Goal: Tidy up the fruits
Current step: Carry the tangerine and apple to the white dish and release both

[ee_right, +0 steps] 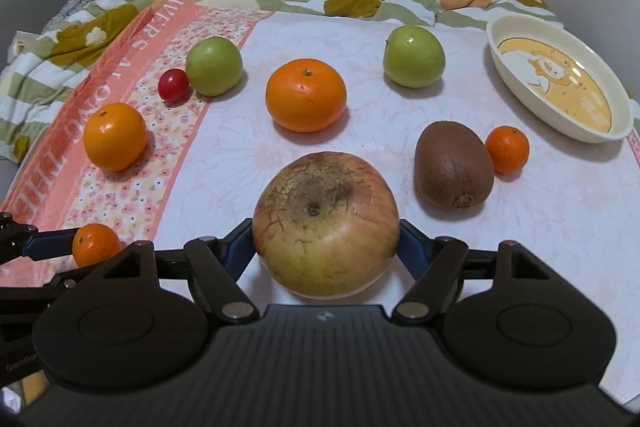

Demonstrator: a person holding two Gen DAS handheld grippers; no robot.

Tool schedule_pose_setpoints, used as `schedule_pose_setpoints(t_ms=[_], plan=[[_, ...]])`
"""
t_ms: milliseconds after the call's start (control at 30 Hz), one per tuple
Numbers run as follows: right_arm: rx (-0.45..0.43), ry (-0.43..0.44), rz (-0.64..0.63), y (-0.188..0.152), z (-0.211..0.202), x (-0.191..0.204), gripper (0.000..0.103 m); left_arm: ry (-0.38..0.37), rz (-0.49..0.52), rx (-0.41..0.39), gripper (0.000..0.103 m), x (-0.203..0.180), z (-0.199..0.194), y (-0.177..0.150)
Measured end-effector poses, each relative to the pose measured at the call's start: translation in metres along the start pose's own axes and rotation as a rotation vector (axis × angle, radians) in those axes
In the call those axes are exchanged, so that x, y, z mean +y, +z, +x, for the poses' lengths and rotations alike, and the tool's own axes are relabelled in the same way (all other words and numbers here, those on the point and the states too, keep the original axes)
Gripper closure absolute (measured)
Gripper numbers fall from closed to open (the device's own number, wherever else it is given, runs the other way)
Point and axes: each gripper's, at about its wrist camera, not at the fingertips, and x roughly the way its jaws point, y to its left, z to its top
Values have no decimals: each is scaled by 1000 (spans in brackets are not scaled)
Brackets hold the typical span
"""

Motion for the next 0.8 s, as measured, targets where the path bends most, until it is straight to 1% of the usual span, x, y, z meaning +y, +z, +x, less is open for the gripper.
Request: schedule_pose_setpoints(t_ms=[200, 367, 467, 633, 800], plan=[[-31, 60, -22, -1, -26, -19, 14, 59, -26, -39, 62, -26, -23, 10], [-56, 89, -38, 1, -56, -47, 14, 106, -41, -70, 62, -59, -45, 23], [-73, 95, -45, 1, -75, -70, 14, 114, -56, -89, 62, -80, -56, 31], [-101, 92, -43, 2, -102, -110, 14, 128, -45, -126, 62, -120, -66, 49], [-131, 90, -47, 4, -124, -158, 14, 132, -54, -163, 62, -160, -71, 68]])
